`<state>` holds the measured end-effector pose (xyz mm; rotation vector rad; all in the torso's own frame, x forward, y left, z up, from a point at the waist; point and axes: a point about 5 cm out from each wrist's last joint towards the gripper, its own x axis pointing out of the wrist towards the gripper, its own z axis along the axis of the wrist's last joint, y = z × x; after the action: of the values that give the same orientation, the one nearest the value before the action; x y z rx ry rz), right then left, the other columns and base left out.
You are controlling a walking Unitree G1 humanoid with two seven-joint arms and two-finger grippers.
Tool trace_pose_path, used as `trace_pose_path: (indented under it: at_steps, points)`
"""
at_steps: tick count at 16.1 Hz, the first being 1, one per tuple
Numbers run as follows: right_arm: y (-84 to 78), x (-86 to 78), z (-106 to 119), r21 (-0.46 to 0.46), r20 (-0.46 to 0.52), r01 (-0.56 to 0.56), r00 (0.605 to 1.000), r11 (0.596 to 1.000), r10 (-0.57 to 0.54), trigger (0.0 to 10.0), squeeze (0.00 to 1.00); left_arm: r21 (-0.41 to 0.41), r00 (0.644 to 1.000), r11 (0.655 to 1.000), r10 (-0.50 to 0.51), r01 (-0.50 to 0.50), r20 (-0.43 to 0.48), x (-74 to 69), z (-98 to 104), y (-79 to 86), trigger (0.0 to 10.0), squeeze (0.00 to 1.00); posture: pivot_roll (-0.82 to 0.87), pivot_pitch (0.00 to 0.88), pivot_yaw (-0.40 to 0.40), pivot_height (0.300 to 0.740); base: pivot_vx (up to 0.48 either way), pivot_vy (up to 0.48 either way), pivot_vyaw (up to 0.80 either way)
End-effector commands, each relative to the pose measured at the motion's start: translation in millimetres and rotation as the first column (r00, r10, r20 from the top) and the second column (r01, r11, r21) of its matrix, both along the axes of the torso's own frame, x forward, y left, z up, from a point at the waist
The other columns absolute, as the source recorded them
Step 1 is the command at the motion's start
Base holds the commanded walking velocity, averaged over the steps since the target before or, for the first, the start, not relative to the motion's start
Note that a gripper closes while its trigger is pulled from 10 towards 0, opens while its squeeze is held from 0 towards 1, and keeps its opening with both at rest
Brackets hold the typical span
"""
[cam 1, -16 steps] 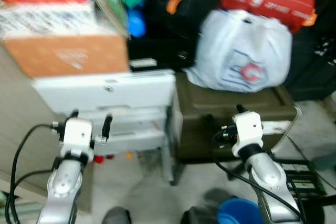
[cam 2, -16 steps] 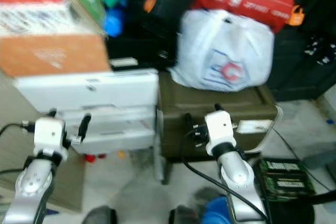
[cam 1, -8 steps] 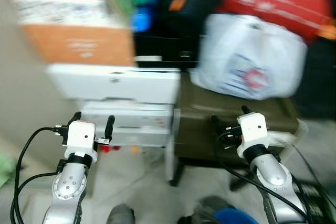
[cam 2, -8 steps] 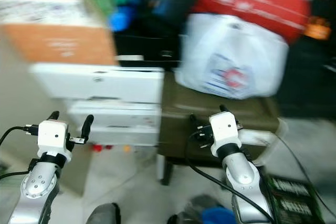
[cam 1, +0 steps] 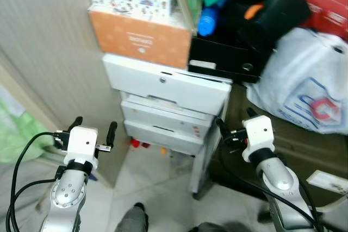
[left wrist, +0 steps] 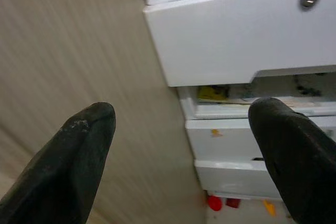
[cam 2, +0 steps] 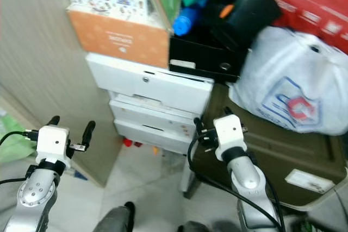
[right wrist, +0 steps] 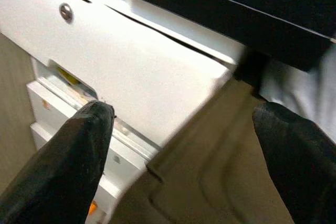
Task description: Clean up the room
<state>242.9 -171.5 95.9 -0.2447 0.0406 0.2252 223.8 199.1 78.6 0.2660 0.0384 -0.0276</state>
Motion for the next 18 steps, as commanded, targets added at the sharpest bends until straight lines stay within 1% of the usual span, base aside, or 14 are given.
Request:
trace_pose_path:
  at_steps: [1, 4, 6, 7, 8, 9, 10, 11, 12, 13, 14, 16, 17, 18]
  points:
    - [-2.3, 0.2, -2.5, -0.003, -0.011, -0.001, 1.000, 1.000, 0.001, 10.0, 0.00, 0.007, 1.000, 1.000, -0.002, 0.002, 0.004, -1.4, 2.0, 1.0, 10.0, 0.00, -0.05, 0.081, -0.062, 0.740, 0.000, 0.000, 0.80]
    - [-3.5, 0.4, 1.1, -0.004, 0.004, 0.006, 1.000, 1.000, -0.006, 10.0, 0.00, 0.011, 1.000, 1.000, 0.022, -0.022, 0.008, -5.2, 2.8, 2.6, 10.0, 0.00, -0.04, 0.076, -0.063, 0.740, 0.000, 0.000, 0.80]
    - [-4.8, -6.5, 8.5, -0.011, 0.028, 0.010, 1.000, 1.000, -0.010, 10.0, 0.00, 0.025, 0.999, 0.999, 0.049, -0.048, -0.009, -13.0, 0.1, 11.0, 10.0, 0.00, -0.05, 0.070, -0.060, 0.740, 0.000, 0.000, 0.80]
    - [-5.4, -10.4, 12.6, -0.016, 0.039, 0.007, 0.999, 1.000, -0.006, 10.0, 0.00, 0.037, 0.999, 0.998, 0.053, -0.052, -0.014, -14.5, -0.6, 15.2, 10.0, 0.00, -0.04, 0.071, -0.059, 0.740, 0.000, 0.000, 0.80]
    - [-6.5, -11.9, 15.9, -0.023, 0.048, 0.004, 0.999, 1.000, -0.003, 10.0, 0.00, 0.048, 0.999, 0.998, 0.047, -0.047, -0.009, -12.3, 0.6, 18.8, 10.0, 0.00, -0.05, 0.070, -0.053, 0.740, 0.000, 0.000, 0.80]
    - [-7.9, -12.1, 21.1, -0.045, 0.062, -0.010, 0.998, 0.999, 0.013, 10.0, 0.00, 0.061, 0.999, 0.997, 0.036, -0.036, 0.006, -5.4, 5.9, 22.7, 10.0, 0.00, -0.06, 0.073, -0.045, 0.740, 0.000, 0.000, 0.80]
    - [-11.5, -11.0, 24.0, -0.074, 0.057, 0.003, 0.998, 0.997, 0.001, 10.0, 0.00, 0.070, 0.999, 0.997, 0.025, -0.027, 0.023, -0.2, 11.5, 24.2, 10.0, 0.00, -0.06, 0.077, -0.036, 0.740, 0.000, 0.000, 0.80]
    - [-14.4, -10.3, 25.0, -0.069, 0.046, 0.023, 0.999, 0.997, -0.020, 10.0, 0.00, 0.070, 0.999, 0.997, 0.022, -0.023, 0.026, 1.7, 13.9, 25.0, 10.0, 0.00, -0.06, 0.080, -0.029, 0.740, 0.000, 0.000, 0.80]
    - [-15.1, -12.2, 30.7, -0.076, 0.053, 0.009, 0.999, 0.997, -0.005, 10.0, 0.00, 0.061, 0.999, 0.998, 0.025, -0.026, 0.023, 2.0, 14.4, 26.1, 10.0, 0.00, -0.06, 0.082, -0.024, 0.740, 0.000, 0.000, 0.80]
    - [-13.7, -15.1, 33.2, -0.071, 0.038, -0.007, 0.999, 0.997, 0.010, 10.0, 0.00, 0.040, 1.000, 0.999, 0.026, -0.026, 0.009, 0.9, 12.3, 24.0, 10.0, 0.00, -0.07, 0.080, -0.012, 0.740, 0.000, 0.000, 0.80]
    - [-7.4, -15.9, 37.3, -0.055, 0.039, -0.029, 0.999, 0.998, 0.031, 10.0, 0.00, 0.024, 1.000, 1.000, 0.008, -0.008, 0.003, -1.2, 10.7, 17.4, 10.0, 0.00, -0.08, 0.076, -0.005, 0.740, 0.000, 0.000, 0.80]
    - [7.7, -13.5, 48.9, -0.034, 0.100, -0.067, 0.993, 0.997, 0.070, 10.0, 0.00, -0.001, 1.000, 1.000, 0.000, 0.000, 0.015, -5.4, 9.6, 4.0, 10.0, 0.00, -0.08, 0.064, -0.018, 0.740, 0.000, 0.000, 0.80]
    - [9.8, -11.6, 45.6, 0.016, 0.084, -0.019, 0.996, 1.000, 0.017, 10.0, 0.00, -0.016, 0.999, 1.000, 0.027, -0.027, 0.024, -8.1, 9.4, 0.8, 10.0, 0.00, -0.07, 0.055, -0.030, 0.740, 0.000, 0.000, 0.80]
    - [9.4, -12.0, 43.3, 0.046, 0.068, 0.012, 0.998, 0.999, -0.015, 10.0, 0.00, -0.024, 0.999, 0.999, 0.039, -0.039, 0.022, -9.7, 8.5, 0.7, 10.0, 0.00, -0.07, 0.048, -0.038, 0.740, 0.000, 0.000, 0.80]
